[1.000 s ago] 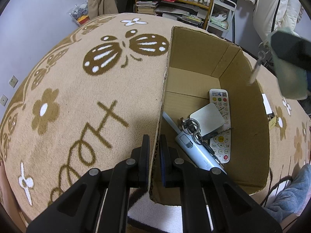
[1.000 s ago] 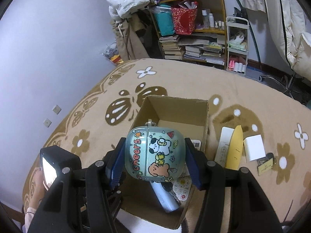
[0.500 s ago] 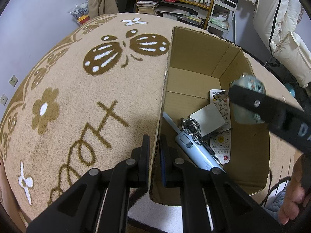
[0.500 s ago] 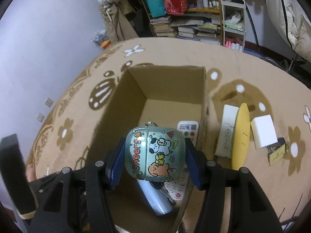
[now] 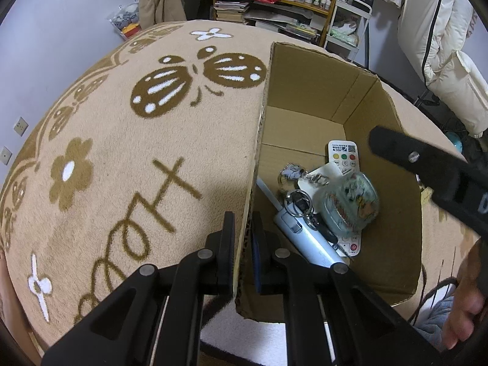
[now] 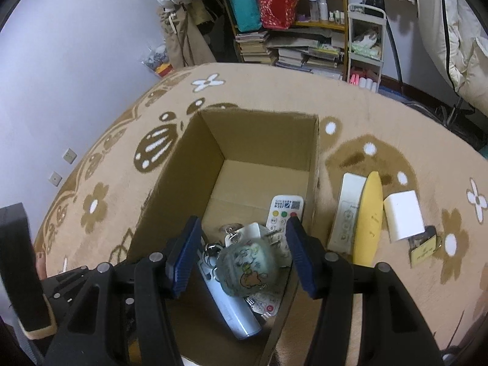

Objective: Organize rigid objects
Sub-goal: 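Lower the green tin into the box and open the right tool, then move the right tool to the pile and grasp the black key fob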

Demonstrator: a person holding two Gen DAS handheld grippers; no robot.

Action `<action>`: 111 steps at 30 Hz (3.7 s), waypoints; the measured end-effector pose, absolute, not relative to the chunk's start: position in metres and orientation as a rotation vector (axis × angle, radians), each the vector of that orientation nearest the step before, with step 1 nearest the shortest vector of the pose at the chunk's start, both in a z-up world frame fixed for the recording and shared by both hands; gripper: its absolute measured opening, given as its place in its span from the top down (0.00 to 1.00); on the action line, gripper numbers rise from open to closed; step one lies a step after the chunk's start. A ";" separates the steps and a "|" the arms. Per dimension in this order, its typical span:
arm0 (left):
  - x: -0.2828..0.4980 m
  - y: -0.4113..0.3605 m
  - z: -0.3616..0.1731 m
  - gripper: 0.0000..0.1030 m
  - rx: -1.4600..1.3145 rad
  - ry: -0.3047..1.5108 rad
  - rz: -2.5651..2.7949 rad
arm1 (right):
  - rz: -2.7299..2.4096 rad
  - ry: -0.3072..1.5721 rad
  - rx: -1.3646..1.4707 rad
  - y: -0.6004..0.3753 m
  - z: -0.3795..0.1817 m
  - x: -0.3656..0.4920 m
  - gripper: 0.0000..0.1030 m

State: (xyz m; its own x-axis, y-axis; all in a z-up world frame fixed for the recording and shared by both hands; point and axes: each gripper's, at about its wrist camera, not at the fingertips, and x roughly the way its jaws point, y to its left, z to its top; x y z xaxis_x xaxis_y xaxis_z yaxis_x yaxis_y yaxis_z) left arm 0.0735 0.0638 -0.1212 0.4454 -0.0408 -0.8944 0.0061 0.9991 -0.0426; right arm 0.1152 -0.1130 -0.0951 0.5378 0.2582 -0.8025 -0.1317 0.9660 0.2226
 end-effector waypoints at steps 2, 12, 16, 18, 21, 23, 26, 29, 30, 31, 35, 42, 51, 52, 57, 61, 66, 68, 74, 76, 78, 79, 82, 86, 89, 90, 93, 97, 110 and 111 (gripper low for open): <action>0.074 0.064 -0.121 0.90 -0.037 1.110 -0.031 | 0.223 0.964 0.133 -0.116 -0.090 0.115 0.33; 0.075 0.063 -0.121 0.90 -0.037 1.109 -0.031 | 0.150 1.018 0.160 -0.147 -0.092 0.126 0.11; 0.074 0.064 -0.121 0.90 -0.036 1.109 -0.031 | 0.120 1.022 0.100 -0.158 -0.092 0.124 0.09; 0.075 0.063 -0.122 0.90 -0.039 1.109 -0.031 | 0.103 1.024 0.070 -0.165 -0.093 0.123 0.08; 0.075 0.063 -0.122 0.90 -0.037 1.109 -0.031 | 0.073 1.032 0.070 -0.181 -0.096 0.123 0.08; 0.075 0.063 -0.122 0.90 -0.038 1.109 -0.031 | 0.053 1.030 0.081 -0.193 -0.097 0.124 0.08; 0.076 0.063 -0.123 0.90 -0.037 1.110 -0.030 | 0.020 1.016 0.097 -0.211 -0.096 0.126 0.08; 0.076 0.063 -0.123 0.90 -0.035 1.109 -0.030 | -0.016 1.005 0.128 -0.230 -0.098 0.129 0.08; 0.076 0.063 -0.123 0.90 -0.035 1.109 -0.030 | -0.027 1.002 0.142 -0.237 -0.100 0.130 0.08; 0.076 0.063 -0.122 0.90 -0.034 1.109 -0.030 | -0.044 1.000 0.154 -0.244 -0.103 0.130 0.08; 0.076 0.064 -0.123 0.90 -0.034 1.109 -0.030 | -0.089 1.012 0.190 -0.264 -0.117 0.130 0.08; 0.076 0.064 -0.122 0.90 -0.032 1.109 -0.030 | -0.157 1.024 0.195 -0.287 -0.140 0.130 0.08; 0.076 0.064 -0.122 0.90 -0.031 1.108 -0.030 | -0.201 1.034 0.260 -0.308 -0.160 0.134 0.08; 0.076 0.064 -0.122 0.90 -0.032 1.108 -0.030 | -0.206 1.041 0.269 -0.310 -0.164 0.135 0.08; 0.076 0.064 -0.122 0.90 -0.031 1.108 -0.030 | -0.235 1.076 0.302 -0.321 -0.179 0.137 0.12; 0.076 0.064 -0.122 0.90 -0.032 1.108 -0.030 | -0.258 1.091 0.336 -0.328 -0.187 0.137 0.14; 0.076 0.064 -0.122 0.90 -0.032 1.109 -0.030 | -0.294 1.083 0.350 -0.334 -0.189 0.135 0.16; 0.075 0.064 -0.122 0.90 -0.031 1.109 -0.028 | -0.330 1.080 0.339 -0.337 -0.191 0.135 0.16; 0.076 0.064 -0.122 0.90 -0.032 1.109 -0.028 | -0.365 1.074 0.353 -0.343 -0.191 0.137 0.16; 0.075 0.064 -0.122 0.90 -0.029 1.109 -0.027 | -0.373 1.084 0.363 -0.346 -0.193 0.138 0.16; 0.076 0.064 -0.121 0.90 -0.025 1.109 -0.026 | -0.370 1.093 0.369 -0.348 -0.196 0.138 0.16; 0.075 0.063 -0.121 0.90 -0.024 1.109 -0.026 | -0.372 1.100 0.367 -0.349 -0.198 0.139 0.16; 0.075 0.063 -0.121 0.90 -0.025 1.109 -0.027 | -0.378 1.115 0.373 -0.351 -0.202 0.139 0.17; 0.075 0.063 -0.121 0.90 -0.024 1.109 -0.026 | -0.370 1.156 0.378 -0.348 -0.208 0.140 0.24; 0.075 0.063 -0.121 0.90 -0.025 1.109 -0.027 | -0.356 1.173 0.351 -0.341 -0.208 0.142 0.35; 0.075 0.063 -0.121 0.90 -0.024 1.109 -0.026 | -0.356 1.175 0.348 -0.339 -0.208 0.143 0.38; 0.075 0.063 -0.121 0.90 -0.023 1.109 -0.026 | -0.371 1.193 0.309 -0.331 -0.209 0.145 0.52; 0.075 0.063 -0.121 0.89 -0.025 1.109 -0.026 | -0.392 1.199 0.252 -0.320 -0.205 0.146 0.63; 0.075 0.064 -0.121 0.89 -0.028 1.110 -0.027 | -0.336 1.123 0.408 -0.341 -0.195 0.128 0.67; 0.075 0.063 -0.121 0.89 -0.026 1.110 -0.028 | -0.334 1.119 0.406 -0.340 -0.194 0.127 0.67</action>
